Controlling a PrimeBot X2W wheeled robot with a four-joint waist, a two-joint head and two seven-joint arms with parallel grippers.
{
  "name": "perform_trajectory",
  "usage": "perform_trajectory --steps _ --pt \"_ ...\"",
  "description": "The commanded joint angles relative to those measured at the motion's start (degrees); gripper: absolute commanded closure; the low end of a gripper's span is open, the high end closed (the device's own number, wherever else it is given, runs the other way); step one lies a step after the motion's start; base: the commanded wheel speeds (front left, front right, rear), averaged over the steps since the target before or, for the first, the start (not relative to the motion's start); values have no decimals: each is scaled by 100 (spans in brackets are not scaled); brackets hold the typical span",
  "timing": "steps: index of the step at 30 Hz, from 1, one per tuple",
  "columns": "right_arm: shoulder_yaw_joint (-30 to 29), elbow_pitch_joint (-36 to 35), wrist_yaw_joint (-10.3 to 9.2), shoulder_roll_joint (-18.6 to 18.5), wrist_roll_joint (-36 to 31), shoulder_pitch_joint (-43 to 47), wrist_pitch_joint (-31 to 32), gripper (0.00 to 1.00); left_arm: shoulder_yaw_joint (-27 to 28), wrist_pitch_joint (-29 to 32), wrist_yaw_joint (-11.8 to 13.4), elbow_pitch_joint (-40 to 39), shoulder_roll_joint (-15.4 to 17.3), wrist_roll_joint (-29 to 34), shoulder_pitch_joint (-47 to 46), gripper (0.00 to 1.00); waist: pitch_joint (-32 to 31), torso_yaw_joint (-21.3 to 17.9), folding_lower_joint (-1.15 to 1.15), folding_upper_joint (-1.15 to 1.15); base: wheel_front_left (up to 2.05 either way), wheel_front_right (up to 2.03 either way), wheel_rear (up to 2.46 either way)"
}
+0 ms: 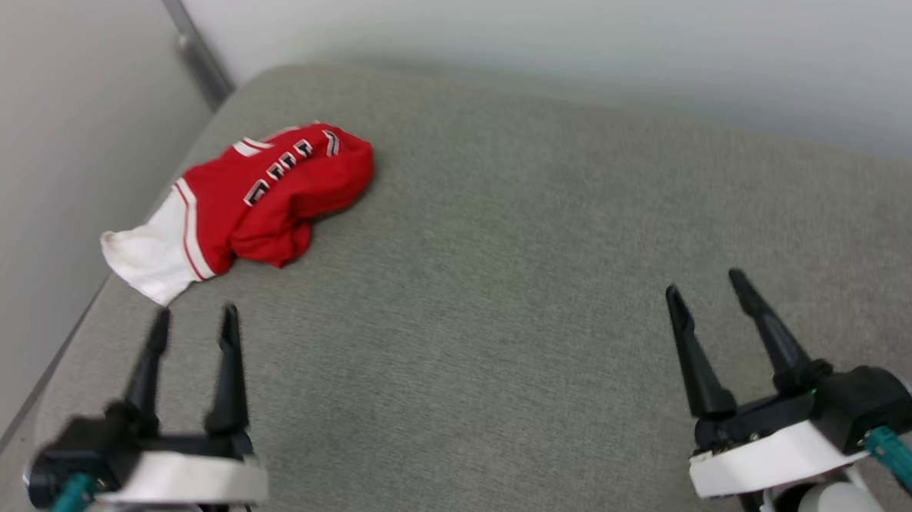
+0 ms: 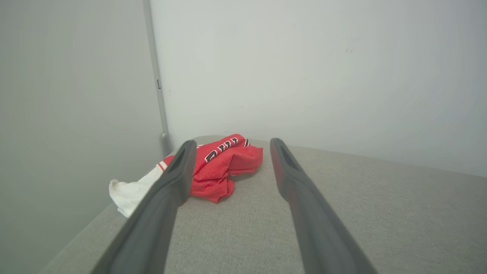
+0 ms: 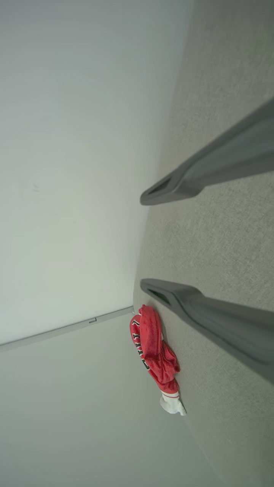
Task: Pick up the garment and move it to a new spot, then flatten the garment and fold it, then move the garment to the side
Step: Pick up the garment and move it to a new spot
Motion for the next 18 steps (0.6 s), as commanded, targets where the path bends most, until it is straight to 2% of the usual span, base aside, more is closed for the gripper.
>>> perform_trajectory --steps 1,3,7,11,15,18 --pt "-96 -98 -2 -1 -80 -167 -10 0 70 -15 5 -28 132 -95 -335 0 546 -343 0 0 0 0 0" --pt "-155 -211 -2 -1 -156 -221 -10 0 59 -14 5 18 375 -237 -665 0 835 -470 0 0 0 0 0" --pt "-255 -445 -2 -56 -351 -422 -10 0 -223 53 6 531 1150 -727 -1387 0 1415 -740 0 0 0 0 0" --pt "-367 -671 -2 -63 -439 -560 -10 0 -449 977 7 1025 2073 -1353 -2284 0 1870 -1015 0 0 0 0 0" --pt "-458 -844 -2 -47 -432 -634 -10 0 -728 2167 5 1033 3010 -2126 -3023 0 2245 -1255 0 0 0 0 0" --pt "-424 -910 -2 -57 -541 -718 -10 0 -755 3093 7 1151 3550 -2840 -3720 0 2481 -1394 0 0 0 0 0"
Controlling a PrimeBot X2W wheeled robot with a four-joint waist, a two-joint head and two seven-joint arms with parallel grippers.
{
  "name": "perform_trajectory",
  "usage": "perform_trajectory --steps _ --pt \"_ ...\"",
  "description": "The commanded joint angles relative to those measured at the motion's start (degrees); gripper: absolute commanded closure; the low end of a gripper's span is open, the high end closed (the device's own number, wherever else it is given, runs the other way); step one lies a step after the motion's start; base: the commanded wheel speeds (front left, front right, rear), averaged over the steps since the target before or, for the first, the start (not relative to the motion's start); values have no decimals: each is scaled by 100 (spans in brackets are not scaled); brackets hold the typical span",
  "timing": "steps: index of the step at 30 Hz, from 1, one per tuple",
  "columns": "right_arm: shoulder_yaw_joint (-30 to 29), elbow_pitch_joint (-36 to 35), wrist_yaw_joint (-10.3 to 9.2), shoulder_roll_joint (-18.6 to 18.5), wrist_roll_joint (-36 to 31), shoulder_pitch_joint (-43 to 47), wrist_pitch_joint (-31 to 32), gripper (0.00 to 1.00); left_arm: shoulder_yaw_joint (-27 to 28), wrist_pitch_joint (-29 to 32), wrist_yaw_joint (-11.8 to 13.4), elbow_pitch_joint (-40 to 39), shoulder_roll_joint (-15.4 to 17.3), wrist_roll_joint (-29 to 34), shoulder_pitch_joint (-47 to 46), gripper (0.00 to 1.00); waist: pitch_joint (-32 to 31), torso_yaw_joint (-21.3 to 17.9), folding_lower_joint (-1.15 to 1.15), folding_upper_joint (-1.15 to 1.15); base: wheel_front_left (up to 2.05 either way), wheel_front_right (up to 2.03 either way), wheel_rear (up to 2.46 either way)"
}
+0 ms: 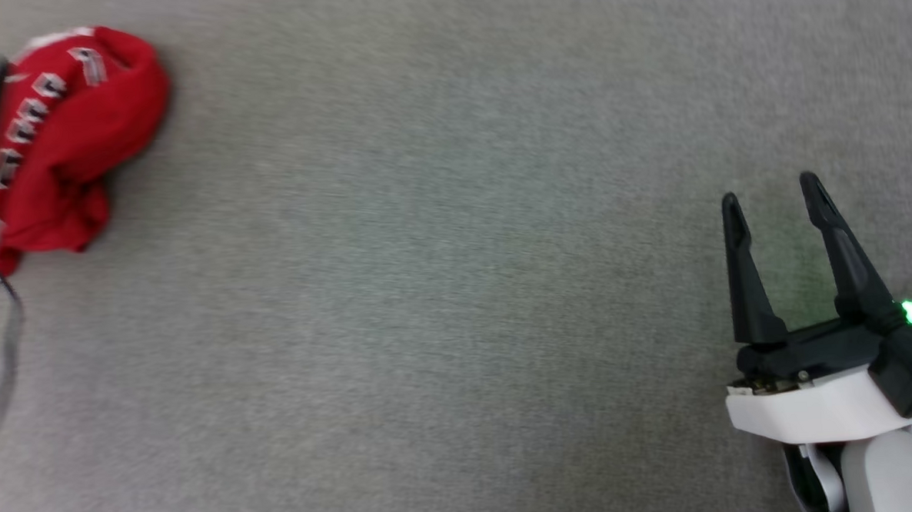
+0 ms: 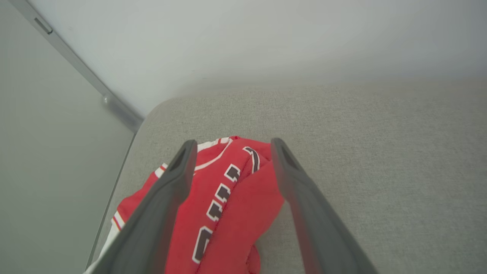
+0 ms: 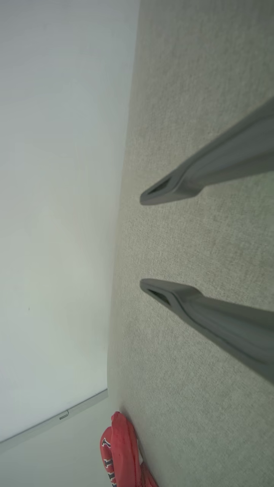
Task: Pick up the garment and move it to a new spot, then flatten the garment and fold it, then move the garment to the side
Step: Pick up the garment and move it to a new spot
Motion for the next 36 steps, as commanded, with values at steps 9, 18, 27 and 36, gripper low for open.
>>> perform_trajectory --steps 9,18,27,36 --pt "311 -289 -2 43 1 -318 -10 0 -246 3035 30 746 941 -1439 -1510 0 854 -798 -1 0 0 0 0" --pt "322 -384 -2 53 149 -321 -10 0 -564 3594 102 1298 1195 -1244 -1688 0 1166 -1051 -1 0 0 0 0" --pt "257 -324 -2 51 127 -244 -9 0 -1040 3757 33 1968 808 -1313 -1257 100 1190 -1025 -1 0 0 0 0" --pt "224 -80 -2 51 163 -187 -11 0 -1454 2425 5 1155 1213 -1289 -1429 100 406 -921 -1 0 0 0 0"
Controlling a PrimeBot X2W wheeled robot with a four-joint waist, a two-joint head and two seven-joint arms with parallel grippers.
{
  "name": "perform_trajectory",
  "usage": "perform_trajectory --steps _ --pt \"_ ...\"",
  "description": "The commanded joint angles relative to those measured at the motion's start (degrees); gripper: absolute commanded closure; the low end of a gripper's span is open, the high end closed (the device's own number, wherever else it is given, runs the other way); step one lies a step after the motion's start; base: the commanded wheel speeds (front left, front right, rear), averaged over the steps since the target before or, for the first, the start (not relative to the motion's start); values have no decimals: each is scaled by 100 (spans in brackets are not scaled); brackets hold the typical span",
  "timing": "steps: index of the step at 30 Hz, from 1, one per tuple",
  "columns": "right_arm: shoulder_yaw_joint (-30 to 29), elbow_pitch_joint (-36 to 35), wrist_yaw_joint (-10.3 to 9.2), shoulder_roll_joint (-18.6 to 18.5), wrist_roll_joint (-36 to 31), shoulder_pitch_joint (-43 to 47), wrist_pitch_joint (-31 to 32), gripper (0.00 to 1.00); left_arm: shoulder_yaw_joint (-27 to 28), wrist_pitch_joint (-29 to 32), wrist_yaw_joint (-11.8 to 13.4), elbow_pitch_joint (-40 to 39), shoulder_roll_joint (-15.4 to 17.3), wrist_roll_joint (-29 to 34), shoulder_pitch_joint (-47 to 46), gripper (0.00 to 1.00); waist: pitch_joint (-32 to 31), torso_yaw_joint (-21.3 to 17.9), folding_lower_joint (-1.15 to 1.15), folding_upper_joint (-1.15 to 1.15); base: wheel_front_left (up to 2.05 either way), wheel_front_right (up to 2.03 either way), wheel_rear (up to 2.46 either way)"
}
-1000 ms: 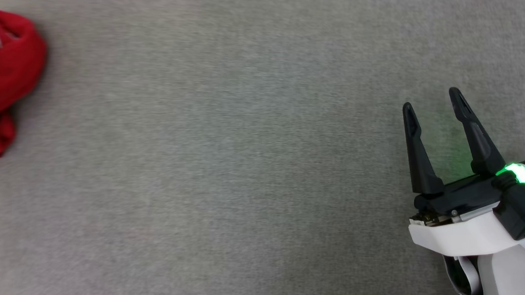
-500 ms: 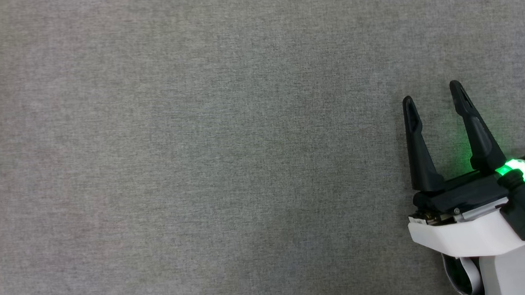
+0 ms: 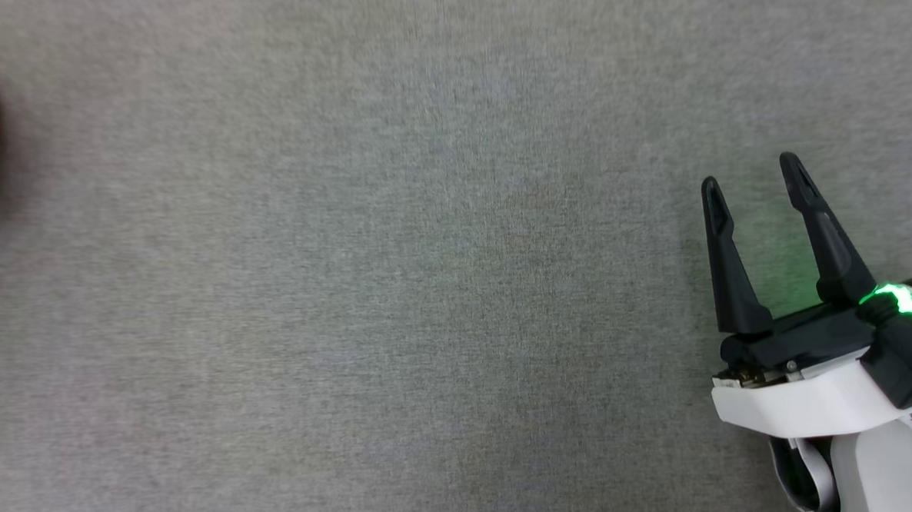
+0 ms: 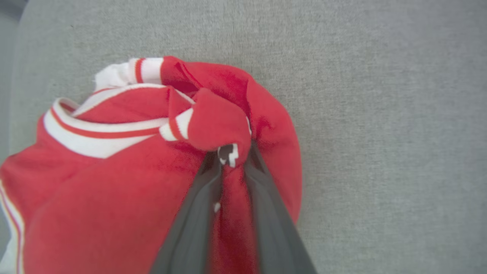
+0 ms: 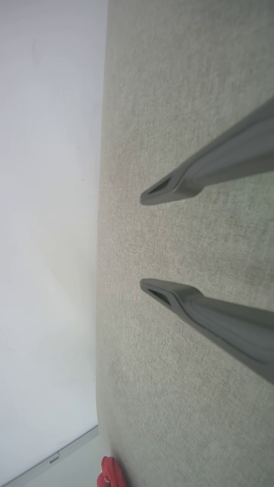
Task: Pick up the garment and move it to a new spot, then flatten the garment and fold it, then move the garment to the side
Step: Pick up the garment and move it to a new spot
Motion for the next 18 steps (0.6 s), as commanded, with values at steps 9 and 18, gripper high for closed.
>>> perform_trajectory --steps 9,18 --pt "-48 290 -2 14 195 197 -12 0 -420 -1818 -1 -739 196 -211 -48 100 -1199 11 0 0 0 0 0" --pt "-110 550 -2 15 365 361 -11 0 -921 -3075 -1 -1249 -475 -1 -155 100 -1932 -240 0 0 0 0 0"
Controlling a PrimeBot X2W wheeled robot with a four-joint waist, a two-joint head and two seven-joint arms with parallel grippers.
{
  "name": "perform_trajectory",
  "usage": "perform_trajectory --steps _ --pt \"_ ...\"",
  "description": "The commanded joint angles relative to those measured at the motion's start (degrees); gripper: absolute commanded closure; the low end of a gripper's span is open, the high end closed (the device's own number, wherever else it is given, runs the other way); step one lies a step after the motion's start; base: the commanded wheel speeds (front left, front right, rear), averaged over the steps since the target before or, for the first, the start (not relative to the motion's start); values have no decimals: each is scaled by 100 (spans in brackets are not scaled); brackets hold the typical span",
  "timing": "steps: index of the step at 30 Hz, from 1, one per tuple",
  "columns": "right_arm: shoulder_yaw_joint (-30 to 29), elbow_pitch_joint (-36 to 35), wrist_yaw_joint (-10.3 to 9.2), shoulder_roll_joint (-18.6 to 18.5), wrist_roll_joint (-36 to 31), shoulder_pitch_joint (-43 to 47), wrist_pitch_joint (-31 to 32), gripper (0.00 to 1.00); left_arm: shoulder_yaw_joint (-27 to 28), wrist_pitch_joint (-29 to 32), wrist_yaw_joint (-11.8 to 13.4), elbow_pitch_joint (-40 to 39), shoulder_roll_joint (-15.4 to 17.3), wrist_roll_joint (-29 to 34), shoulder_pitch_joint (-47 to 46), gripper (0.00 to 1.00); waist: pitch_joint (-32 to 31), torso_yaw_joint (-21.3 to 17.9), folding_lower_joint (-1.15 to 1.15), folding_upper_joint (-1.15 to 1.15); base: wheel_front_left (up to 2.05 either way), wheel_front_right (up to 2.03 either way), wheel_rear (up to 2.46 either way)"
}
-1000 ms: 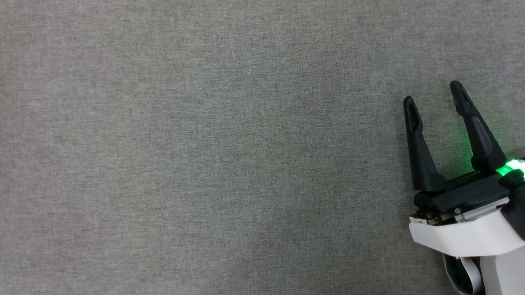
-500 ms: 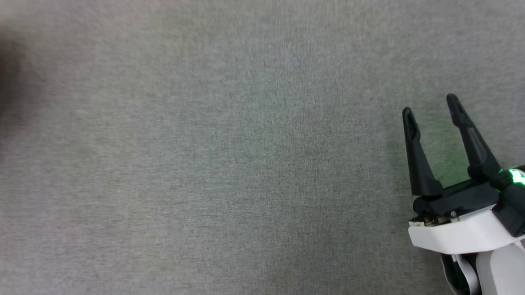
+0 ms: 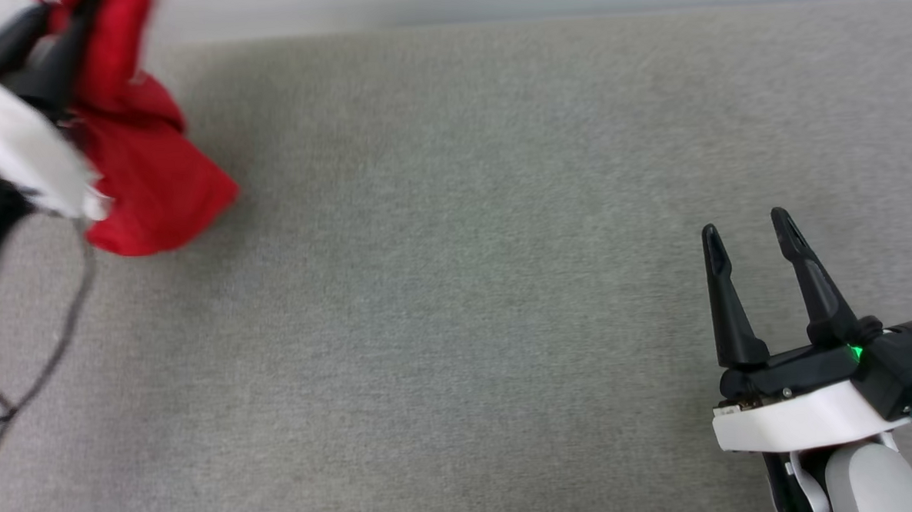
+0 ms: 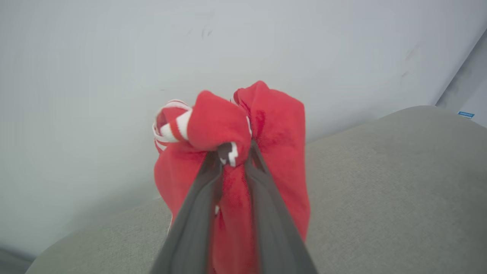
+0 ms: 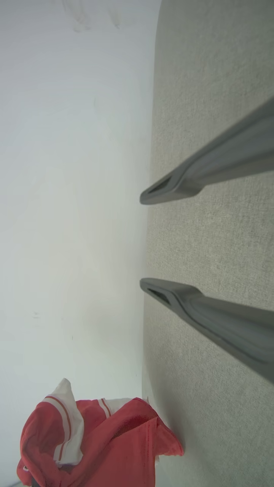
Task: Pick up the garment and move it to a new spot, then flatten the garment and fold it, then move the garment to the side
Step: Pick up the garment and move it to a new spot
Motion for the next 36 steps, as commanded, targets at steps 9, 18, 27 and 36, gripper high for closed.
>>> perform_trajectory --steps 9,18,27,36 --pt "-141 -14 -2 16 141 217 -10 0 -703 -421 530 -807 -1121 493 492 100 -576 -536 0 0 0 0 0" --pt "-333 -105 -2 14 222 188 -10 0 -2020 -804 748 -147 -2777 923 1299 100 -590 -1041 0 0 0 0 0" --pt "-391 -46 -2 15 198 329 -10 0 -2671 -1162 457 726 -3365 1109 1723 0 -797 -1009 0 0 0 0 0" --pt "-375 31 -2 14 101 501 -11 0 -1946 -2228 729 618 -2839 1224 1597 0 -1256 -570 0 0 0 0 0"
